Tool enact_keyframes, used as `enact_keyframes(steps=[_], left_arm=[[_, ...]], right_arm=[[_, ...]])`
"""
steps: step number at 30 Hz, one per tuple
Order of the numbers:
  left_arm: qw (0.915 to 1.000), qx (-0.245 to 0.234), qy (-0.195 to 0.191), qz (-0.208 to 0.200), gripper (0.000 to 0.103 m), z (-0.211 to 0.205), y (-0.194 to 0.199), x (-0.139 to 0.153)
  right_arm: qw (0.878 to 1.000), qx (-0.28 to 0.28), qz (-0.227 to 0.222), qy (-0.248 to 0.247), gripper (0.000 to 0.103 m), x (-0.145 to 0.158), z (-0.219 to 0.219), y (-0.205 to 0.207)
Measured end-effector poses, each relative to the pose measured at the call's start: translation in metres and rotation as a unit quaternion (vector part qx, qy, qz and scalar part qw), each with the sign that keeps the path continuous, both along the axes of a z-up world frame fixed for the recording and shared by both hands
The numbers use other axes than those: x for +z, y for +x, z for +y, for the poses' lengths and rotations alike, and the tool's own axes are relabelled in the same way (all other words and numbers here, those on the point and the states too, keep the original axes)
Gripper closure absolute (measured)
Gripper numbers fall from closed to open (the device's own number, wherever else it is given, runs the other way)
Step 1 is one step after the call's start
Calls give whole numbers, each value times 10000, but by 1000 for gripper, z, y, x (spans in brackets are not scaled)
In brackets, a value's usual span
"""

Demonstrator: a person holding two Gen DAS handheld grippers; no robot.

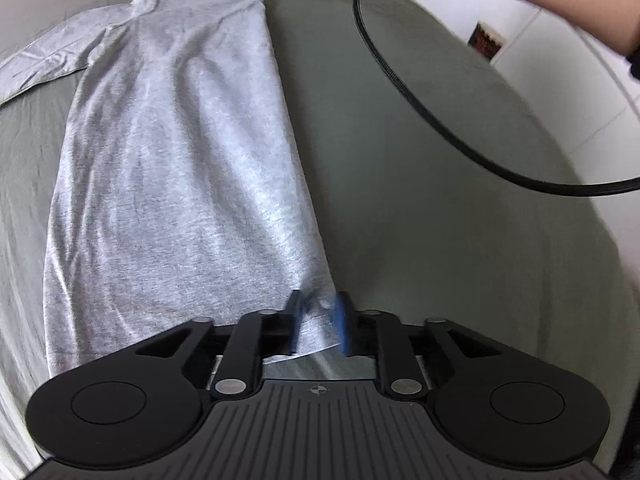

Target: Fold clothes

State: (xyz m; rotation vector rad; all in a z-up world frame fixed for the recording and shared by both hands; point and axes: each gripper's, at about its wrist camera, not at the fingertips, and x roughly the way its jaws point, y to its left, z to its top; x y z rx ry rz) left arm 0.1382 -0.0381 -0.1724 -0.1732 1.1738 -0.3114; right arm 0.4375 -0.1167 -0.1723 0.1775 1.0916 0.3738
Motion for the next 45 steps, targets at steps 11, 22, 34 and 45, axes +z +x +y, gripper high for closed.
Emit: enact_keyframes(steps=[11, 22, 34, 45], left_arm=[[9997, -202, -142, 50, 78, -2, 8, -19], [9994, -262, -197, 73, 88, 6, 5, -30], [9989, -178, -406, 135, 88, 21, -5, -34], [9986, -260, -434, 130, 88, 30, -17, -35]], right_arm=[[9981, 280, 222, -493, 97, -25, 17, -3], [9991, 146, -95, -395, 67, -7, 12, 2], [9954, 917, 284, 4, 66, -4, 68, 26], [9964, 617, 82, -581, 92, -11, 75, 25]])
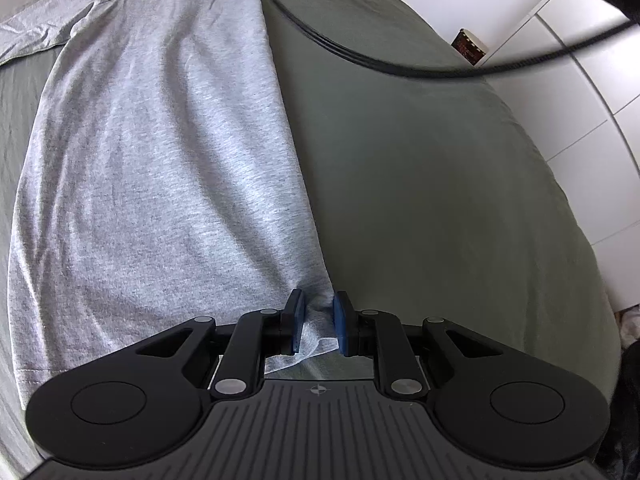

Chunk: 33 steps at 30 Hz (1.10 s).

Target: Fold clothes

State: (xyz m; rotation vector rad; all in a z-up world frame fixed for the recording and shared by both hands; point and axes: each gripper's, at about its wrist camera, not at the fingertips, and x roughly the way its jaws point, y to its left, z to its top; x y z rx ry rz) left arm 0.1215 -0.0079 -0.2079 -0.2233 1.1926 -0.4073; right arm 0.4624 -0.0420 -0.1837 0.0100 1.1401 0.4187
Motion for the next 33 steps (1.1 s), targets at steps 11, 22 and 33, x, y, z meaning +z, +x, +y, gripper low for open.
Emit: enact_keyframes(steps=[11, 22, 33], left_arm=[[10000, 9, 7, -29, 79, 11, -20, 4], [9933, 1146, 118, -110, 74, 36, -83, 60], [9723, 2329, -145, -161, 74, 120, -29, 46]], right_arm=[[9993, -243, -229, 193, 65, 18, -9, -18], [9970, 530, 161, 547, 60, 63, -98, -216], [9868, -380, 1094, 1136, 42, 18, -141, -358]])
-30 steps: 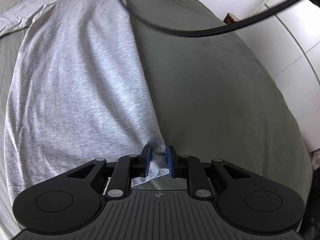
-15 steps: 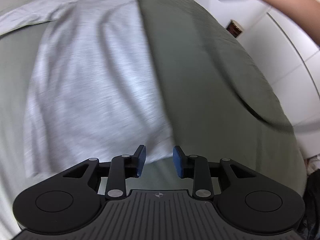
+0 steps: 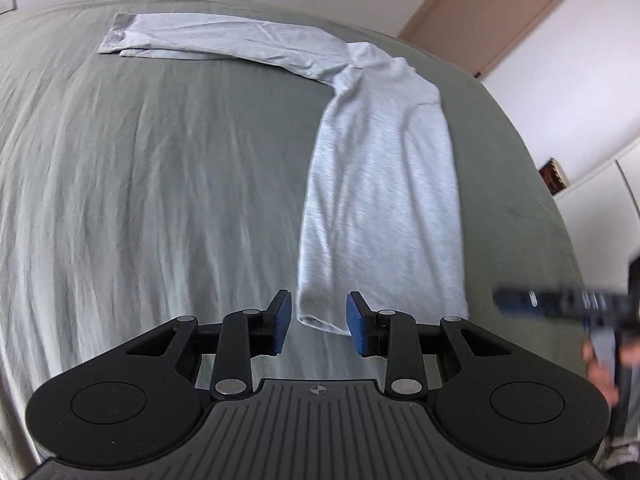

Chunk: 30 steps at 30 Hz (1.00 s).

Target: Fold clothes

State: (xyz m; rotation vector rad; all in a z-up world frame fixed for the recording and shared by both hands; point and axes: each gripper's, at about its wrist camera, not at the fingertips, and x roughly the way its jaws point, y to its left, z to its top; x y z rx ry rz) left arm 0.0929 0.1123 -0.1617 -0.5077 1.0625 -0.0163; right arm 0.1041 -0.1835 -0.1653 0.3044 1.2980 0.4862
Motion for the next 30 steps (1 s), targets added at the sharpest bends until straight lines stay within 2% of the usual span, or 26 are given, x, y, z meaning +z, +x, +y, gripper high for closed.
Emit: enact_keyframes(steps=[2, 6, 7, 8, 10, 12, 17, 19, 21, 22, 23, 25, 30], left_arm=[[10000, 2, -62, -14, 74, -7, 2, -10], [10000, -73, -39, 48, 74, -14, -1, -8], [10000, -75, -10, 58, 74, -16, 0, -8], [9999, -87, 15, 67, 74, -18, 0, -8], [9999, -114, 72, -20, 75, -20, -1, -2], [9998, -123, 91, -105, 75, -17, 0, 5], [9999, 3, 39, -131, 76, 2, 1, 14], [10000, -73, -22, -50, 76, 5, 4, 12], [10000, -35, -52, 56, 74, 4, 6, 7], [9999, -8, -65, 120, 74, 4, 6, 3], [9998, 41, -87, 167, 73, 8, 6, 0], [9993, 110, -221, 271, 73, 16, 5, -6], [9986, -71, -355, 383, 74, 10, 8, -13]], right_arm=[[9997, -207, -1, 108, 40, -5, 3, -10], [9991, -387, 28, 153, 41, -14, 13, -16], [9988, -451, 42, 190, 47, -15, 16, -18], [9988, -422, 44, 243, 68, -15, 19, -20], [9992, -329, 104, 185, 95, -16, 24, -20], [9994, -309, 85, 93, 100, -14, 25, -24], [9989, -459, 7, 96, 100, -6, 13, -28], [9989, -463, 24, 88, 97, -7, 11, -30], [9989, -466, 29, 93, 78, -5, 12, -30], [9989, -452, 7, 117, 63, -2, 14, -31], [9990, -440, -23, 114, 60, 0, 15, -32], [9994, -318, -111, 40, 60, 4, 19, -36], [9997, -213, -79, 23, 60, 3, 20, -41]])
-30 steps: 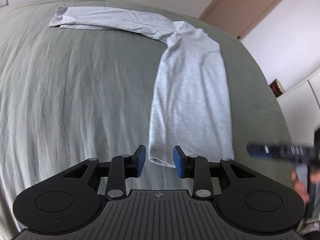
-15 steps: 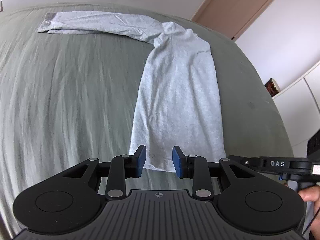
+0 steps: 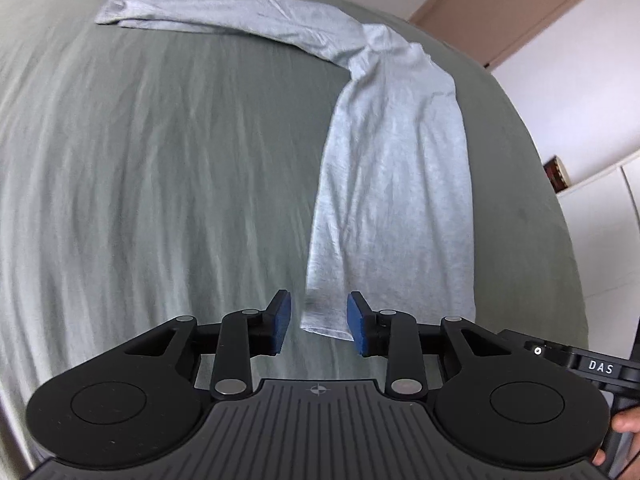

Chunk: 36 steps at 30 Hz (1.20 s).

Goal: Fold clothes
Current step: 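Grasp the hem with the left gripper and pull it to straighten the shirt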

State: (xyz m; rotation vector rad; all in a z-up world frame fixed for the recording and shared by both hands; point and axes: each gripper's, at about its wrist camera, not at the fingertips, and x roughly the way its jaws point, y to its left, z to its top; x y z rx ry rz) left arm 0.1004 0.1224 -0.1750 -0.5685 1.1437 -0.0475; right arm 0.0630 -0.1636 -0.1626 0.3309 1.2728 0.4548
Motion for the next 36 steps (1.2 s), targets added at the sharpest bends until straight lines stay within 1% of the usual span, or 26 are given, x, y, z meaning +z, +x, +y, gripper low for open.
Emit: enact_keyframes(steps=[2, 3, 4, 5, 8, 12, 14, 17, 19, 20, 22, 24, 27, 29, 31, 32, 34, 35, 36], left_arm=[[10000, -12, -26, 21, 75, -3, 2, 0], [10000, -1, -36, 35, 77, -5, 4, 0], [10000, 18, -41, 36, 83, -5, 5, 0], [10000, 16, -45, 27, 94, -6, 6, 2], [10000, -6, -87, -22, 99, -7, 9, 10], [9996, -39, -275, -94, 99, -10, 13, 23], [9993, -68, -354, -136, 99, -12, 16, 28], [9988, -123, -439, -190, 99, -17, 19, 34], [9981, -126, -552, -223, 99, -20, 21, 38], [9979, -139, -579, -254, 99, -22, 22, 42], [9969, -225, -650, -372, 99, -27, 24, 52], [9962, -285, -684, -461, 99, -31, 25, 60], [9952, -337, -716, -570, 99, -33, 26, 71], [9948, -351, -731, -620, 99, -34, 26, 74], [9946, -372, -723, -648, 100, -34, 26, 76], [9947, -365, -710, -655, 100, -34, 25, 77], [9948, -343, -689, -668, 100, -32, 23, 78], [9949, -322, -683, -673, 100, -31, 22, 78], [9950, -292, -674, -675, 100, -29, 21, 77]], right_arm=[[10000, -58, 42, 39, 60, -3, -4, 0], [10000, -66, 48, 43, 60, -3, -2, 0], [10000, -64, 55, 37, 60, -4, -2, 0], [10000, -62, 62, 32, 60, -5, -2, 0], [9999, 83, -11, -59, 60, -4, -2, -5], [9992, 319, -147, -176, 60, 2, 3, -15], [9973, 586, -361, -245, 60, 8, 12, -24], [9956, 816, -452, -22, 60, 14, 18, -36], [9902, 1155, -612, 484, 60, 20, 37, -51], [9896, 1185, -645, 506, 60, 20, 38, -52], [9843, 1407, -774, 731, 60, 20, 66, -60], [9846, 1389, -879, 590, 63, 16, 80, -59], [9846, 1356, -1035, 383, 64, 11, 102, -58], [9863, 1174, -1056, 467, 64, 7, 103, -53], [9902, 874, -984, 460, 64, 0, 105, -43], [9909, 815, -1002, 388, 64, -1, 103, -43], [9927, 504, -1086, -161, 64, -5, 102, -38], [9928, 429, -1088, -248, 64, -4, 99, -38], [9923, 234, -1101, -520, 64, -4, 91, -38]])
